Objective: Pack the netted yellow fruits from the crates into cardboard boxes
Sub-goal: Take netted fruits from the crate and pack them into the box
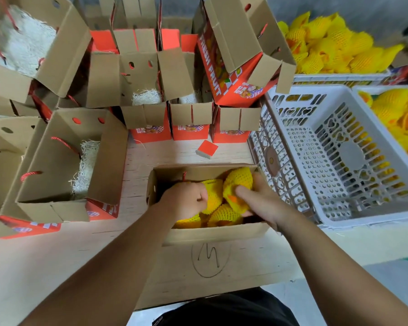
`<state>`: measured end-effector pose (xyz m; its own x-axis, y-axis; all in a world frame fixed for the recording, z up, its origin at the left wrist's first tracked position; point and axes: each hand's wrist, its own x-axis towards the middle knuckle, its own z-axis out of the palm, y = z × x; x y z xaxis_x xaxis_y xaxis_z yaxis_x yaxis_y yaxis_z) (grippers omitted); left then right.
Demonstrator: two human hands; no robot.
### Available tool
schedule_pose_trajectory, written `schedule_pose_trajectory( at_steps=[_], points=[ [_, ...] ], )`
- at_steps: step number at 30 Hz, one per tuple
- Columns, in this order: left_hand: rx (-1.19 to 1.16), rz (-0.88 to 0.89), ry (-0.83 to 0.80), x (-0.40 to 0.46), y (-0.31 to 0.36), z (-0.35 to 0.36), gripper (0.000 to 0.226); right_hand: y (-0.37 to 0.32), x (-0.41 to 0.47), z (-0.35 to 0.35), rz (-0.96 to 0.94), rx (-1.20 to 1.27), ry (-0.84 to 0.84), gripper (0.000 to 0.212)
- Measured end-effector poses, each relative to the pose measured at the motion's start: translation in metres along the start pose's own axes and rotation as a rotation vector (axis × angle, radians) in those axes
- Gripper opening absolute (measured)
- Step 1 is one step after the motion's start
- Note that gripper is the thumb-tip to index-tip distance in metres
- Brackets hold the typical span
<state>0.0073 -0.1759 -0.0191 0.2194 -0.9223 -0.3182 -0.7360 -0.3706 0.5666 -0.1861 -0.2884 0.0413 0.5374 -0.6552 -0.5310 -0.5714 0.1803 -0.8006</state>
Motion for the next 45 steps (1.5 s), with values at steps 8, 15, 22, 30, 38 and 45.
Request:
schedule_pose_trajectory(
  at_steps=[8,15,22,30,38,45],
  points=[
    [0.255,-0.089,0.206,0.011,0.015,0.007,0.014,-0.015,0.013,0.033,0.156,-0.454,-0.263,0.081],
    [-0.001,0.030,0.034,-0.001,-0.007,-0.013,0.012,-0.002,0.017,0.030,0.109,-0.095,-0.315,0.064],
    [0.044,-0.037,-0.023,-0.014,0.026,0.009,0.050,0.009,0.021,-0.010,0.101,0.214,0.014,0.052],
    [0.350,-0.248,-0.156,0.004,0.044,0.032,0.077,0.011,0.019,0.011,0.206,-0.044,-0.107,0.057],
    [0.076,-0.288,-0.296,-0.005,0.034,0.014,0.076,-0.005,0.006,-0.001,-0.086,-0.254,-0.018,0.059],
    [0.148,-0.303,-0.093,-0.006,0.048,0.031,0.046,-0.031,0.000,-0.019,-0.187,-1.397,-0.244,0.071]
  ],
)
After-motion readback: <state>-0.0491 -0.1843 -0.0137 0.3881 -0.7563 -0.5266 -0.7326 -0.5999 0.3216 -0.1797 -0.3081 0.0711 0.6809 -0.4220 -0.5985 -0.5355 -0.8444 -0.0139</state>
